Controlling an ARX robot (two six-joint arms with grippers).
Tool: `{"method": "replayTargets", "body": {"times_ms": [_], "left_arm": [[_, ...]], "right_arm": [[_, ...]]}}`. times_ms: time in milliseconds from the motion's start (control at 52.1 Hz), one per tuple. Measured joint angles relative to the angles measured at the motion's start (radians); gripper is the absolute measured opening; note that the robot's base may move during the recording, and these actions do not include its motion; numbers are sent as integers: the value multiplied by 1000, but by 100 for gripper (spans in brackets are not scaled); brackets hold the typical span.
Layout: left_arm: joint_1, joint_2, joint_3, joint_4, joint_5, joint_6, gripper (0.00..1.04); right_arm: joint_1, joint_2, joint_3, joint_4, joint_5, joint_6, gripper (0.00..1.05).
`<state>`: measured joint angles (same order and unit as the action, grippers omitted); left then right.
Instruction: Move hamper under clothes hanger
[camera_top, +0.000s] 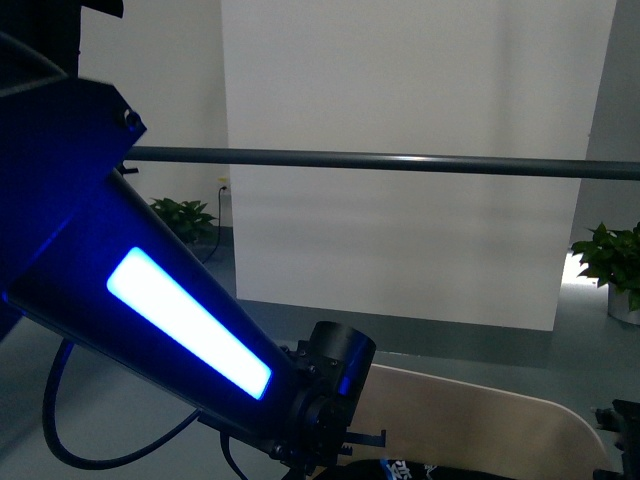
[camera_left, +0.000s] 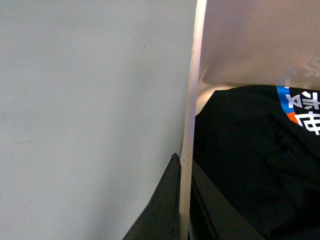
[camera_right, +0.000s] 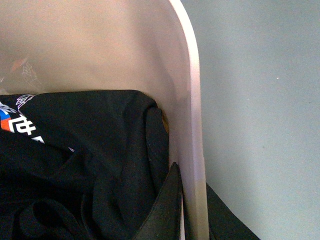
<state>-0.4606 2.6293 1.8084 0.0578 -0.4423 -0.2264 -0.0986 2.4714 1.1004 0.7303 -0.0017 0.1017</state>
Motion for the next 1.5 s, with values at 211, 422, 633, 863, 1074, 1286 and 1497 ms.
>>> {"method": "replayTargets", "body": {"times_ms": [211, 422, 633, 863, 1074, 1286, 1497], "left_arm": [[19, 50, 57, -51, -3, -4, 4], [32, 64, 64, -93, -19, -33, 4], [38, 64, 56, -116, -28, -48, 4], [43, 68, 48, -159, -27, -76, 4], [38, 123, 82, -218, -19, -100, 4], [27, 156, 138, -260, -23, -116, 10], [24, 166, 153, -266, -10, -124, 35]], "right_arm": [[19, 49, 86, -62, -2, -2, 3], [38, 111, 201, -143, -18, -11, 3], [47, 153, 264, -191, -26, -16, 3], [61, 179, 314, -220, -27, -24, 3], [66, 213, 354, -233, -27, -27, 3], [64, 220, 359, -233, -26, -29, 3], [61, 223, 361, -229, -27, -29, 3]]}}
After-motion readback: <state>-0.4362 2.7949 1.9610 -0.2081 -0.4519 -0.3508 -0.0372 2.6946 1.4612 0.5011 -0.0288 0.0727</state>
